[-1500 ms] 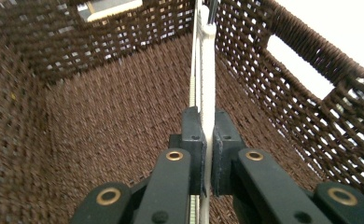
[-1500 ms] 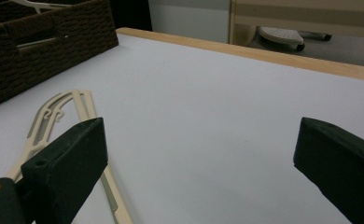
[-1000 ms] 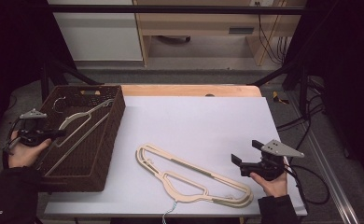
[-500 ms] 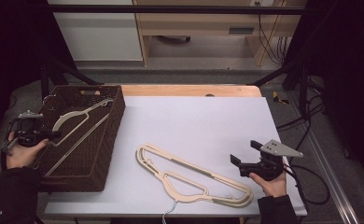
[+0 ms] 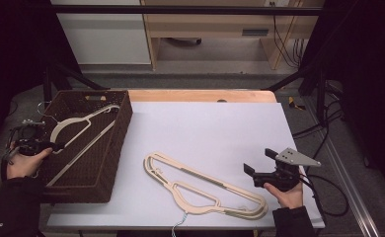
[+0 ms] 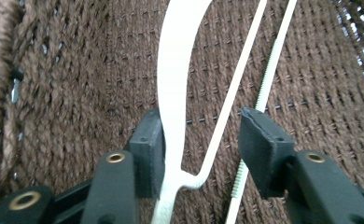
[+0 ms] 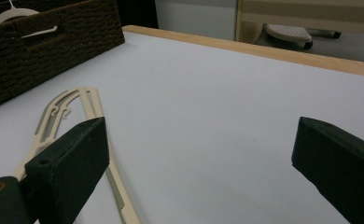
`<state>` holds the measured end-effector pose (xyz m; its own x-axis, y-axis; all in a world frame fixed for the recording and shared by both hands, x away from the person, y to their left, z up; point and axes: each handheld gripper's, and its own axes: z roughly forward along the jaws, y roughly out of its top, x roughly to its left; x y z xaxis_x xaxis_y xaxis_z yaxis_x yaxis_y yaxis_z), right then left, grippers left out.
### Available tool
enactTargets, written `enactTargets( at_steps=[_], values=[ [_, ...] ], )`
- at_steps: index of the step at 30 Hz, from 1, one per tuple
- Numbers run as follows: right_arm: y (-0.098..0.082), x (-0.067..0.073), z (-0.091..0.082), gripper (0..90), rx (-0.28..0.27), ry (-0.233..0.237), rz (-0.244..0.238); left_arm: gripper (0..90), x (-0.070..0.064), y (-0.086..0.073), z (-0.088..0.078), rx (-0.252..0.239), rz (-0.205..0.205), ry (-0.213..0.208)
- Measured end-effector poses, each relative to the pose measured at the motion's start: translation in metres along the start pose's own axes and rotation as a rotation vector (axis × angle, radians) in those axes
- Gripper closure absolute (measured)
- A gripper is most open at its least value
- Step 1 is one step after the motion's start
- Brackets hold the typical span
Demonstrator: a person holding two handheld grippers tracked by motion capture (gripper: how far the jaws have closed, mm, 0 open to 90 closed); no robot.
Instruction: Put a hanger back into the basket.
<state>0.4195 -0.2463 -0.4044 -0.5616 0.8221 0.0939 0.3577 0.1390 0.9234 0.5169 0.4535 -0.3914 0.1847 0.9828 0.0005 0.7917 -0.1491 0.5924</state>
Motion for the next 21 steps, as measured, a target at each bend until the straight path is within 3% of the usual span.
enactTargets(
  at_steps=[3,6,12,16,21],
  values=[
    [0.000,0.000,0.000,4.3,-0.001,-0.003,0.000,48.1,0.000,-0.001,-0.002,0.005,-0.004,0.003],
    [0.000,0.000,0.000,4.3,-0.003,-0.006,-0.001,46.2,0.000,-0.001,-0.005,-0.001,-0.008,0.034],
    [0.001,0.000,-0.002,4.3,-0.007,-0.005,0.005,44.7,-0.005,0.000,-0.024,-0.048,0.010,0.012],
    [0.002,0.000,-0.004,4.3,-0.013,-0.007,0.009,41.7,-0.017,0.001,-0.042,-0.134,0.043,-0.013],
    [0.004,0.002,-0.007,4.3,-0.028,-0.001,0.002,35.4,-0.044,0.002,-0.063,-0.280,0.075,-0.074]
  ],
)
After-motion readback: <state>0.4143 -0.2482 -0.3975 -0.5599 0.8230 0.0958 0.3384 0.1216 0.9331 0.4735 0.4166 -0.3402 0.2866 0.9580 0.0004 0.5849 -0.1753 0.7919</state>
